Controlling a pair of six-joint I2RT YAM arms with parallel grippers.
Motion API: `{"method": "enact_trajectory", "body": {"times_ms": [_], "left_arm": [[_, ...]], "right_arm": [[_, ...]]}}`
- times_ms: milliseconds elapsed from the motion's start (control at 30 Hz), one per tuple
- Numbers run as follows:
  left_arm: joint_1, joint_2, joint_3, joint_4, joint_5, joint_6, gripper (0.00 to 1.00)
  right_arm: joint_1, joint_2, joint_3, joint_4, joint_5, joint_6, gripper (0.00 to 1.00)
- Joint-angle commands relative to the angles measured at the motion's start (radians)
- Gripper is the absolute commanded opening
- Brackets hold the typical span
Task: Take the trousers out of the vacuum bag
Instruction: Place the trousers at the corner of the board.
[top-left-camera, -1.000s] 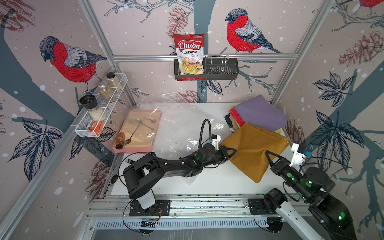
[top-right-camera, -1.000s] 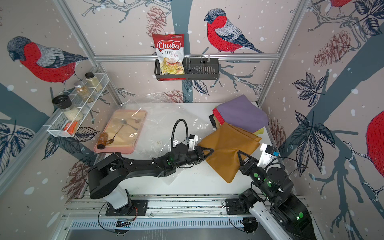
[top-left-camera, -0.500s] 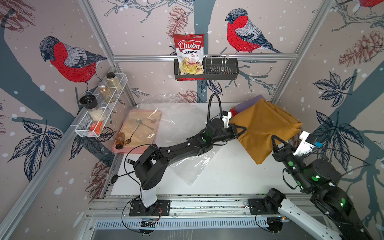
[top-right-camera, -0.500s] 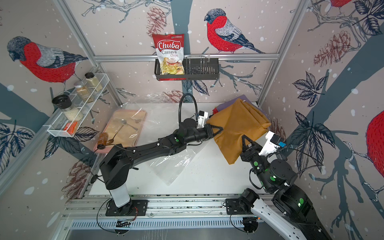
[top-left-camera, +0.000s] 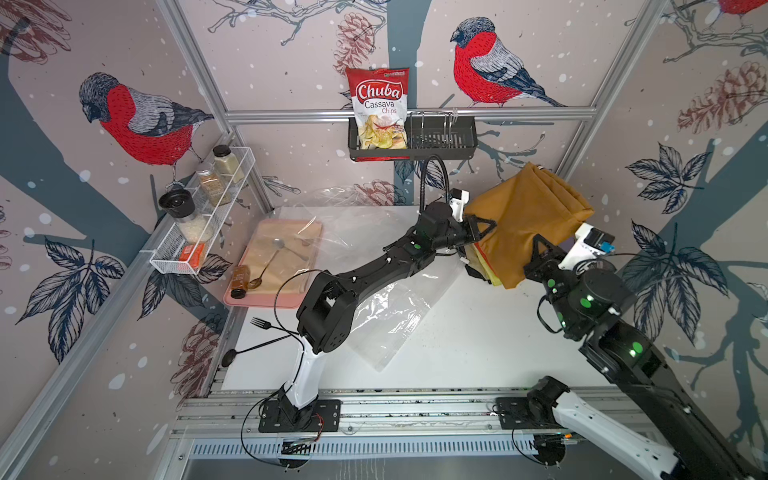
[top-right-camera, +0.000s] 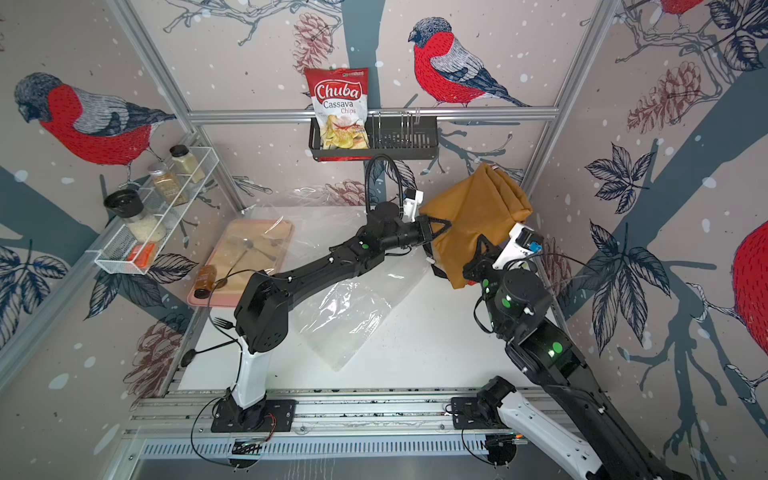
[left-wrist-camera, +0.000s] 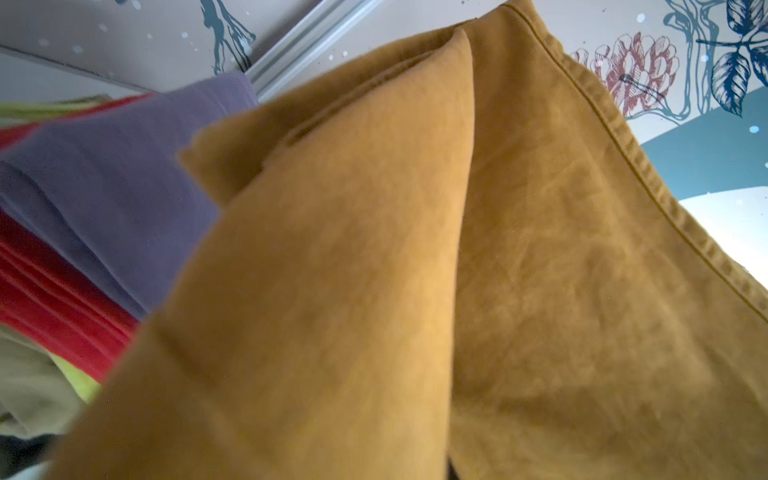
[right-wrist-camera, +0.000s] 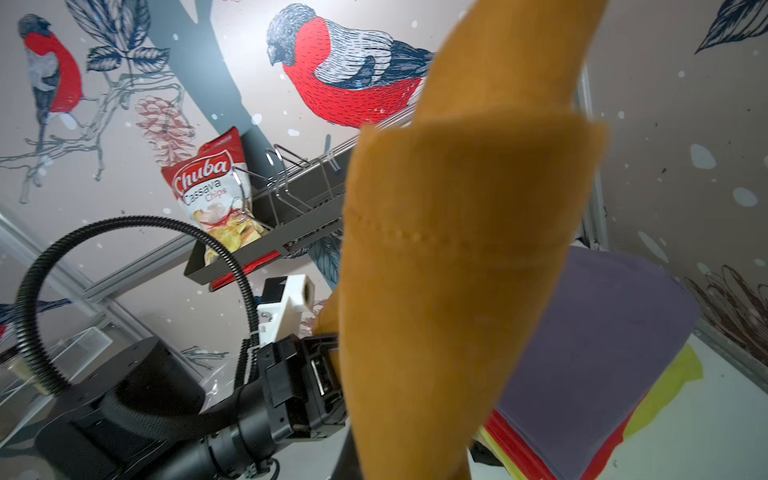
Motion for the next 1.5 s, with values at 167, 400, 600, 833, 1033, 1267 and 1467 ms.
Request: {"method": "enact_trajectory", "body": {"times_ms": [167, 400, 600, 833, 1033, 1267, 1467], "left_arm": [[0.029, 0.189, 0.317, -0.035, 0.024, 0.059, 0.0], [0.043, 0.408, 0.614, -0.087, -0.009, 0.047, 0.0], [0.073, 0.52, 0.674, 0.033, -0.012, -0.003, 0.0], [0.099, 0.594, 0.709, 0.123, -0.029, -0.023, 0.0], [0.119, 0.631, 0.725, 0.172, -0.046, -0.039, 0.07], [0.128, 0.663, 0.744, 0.204, -0.038, -0.057, 0.38], [0.149, 0.634, 0.715, 0.215, -0.004, -0.064, 0.86]], "right_arm": [[-0.703, 0.138, -0.03, 0.263, -0.856, 0.194, 0.0], [-0.931, 0.279, -0.118, 0.481, -1.118, 0.319, 0.0], [-0.958, 0.367, -0.18, 0.593, -1.159, 0.35, 0.0], [-0.956, 0.477, -0.226, 0.717, -1.174, 0.385, 0.0], [-0.936, 0.573, -0.228, 0.789, -1.142, 0.392, 0.0], [-0.933, 0.656, -0.217, 0.766, -1.085, 0.369, 0.0], [-0.935, 0.693, -0.217, 0.773, -1.079, 0.37, 0.0]]}}
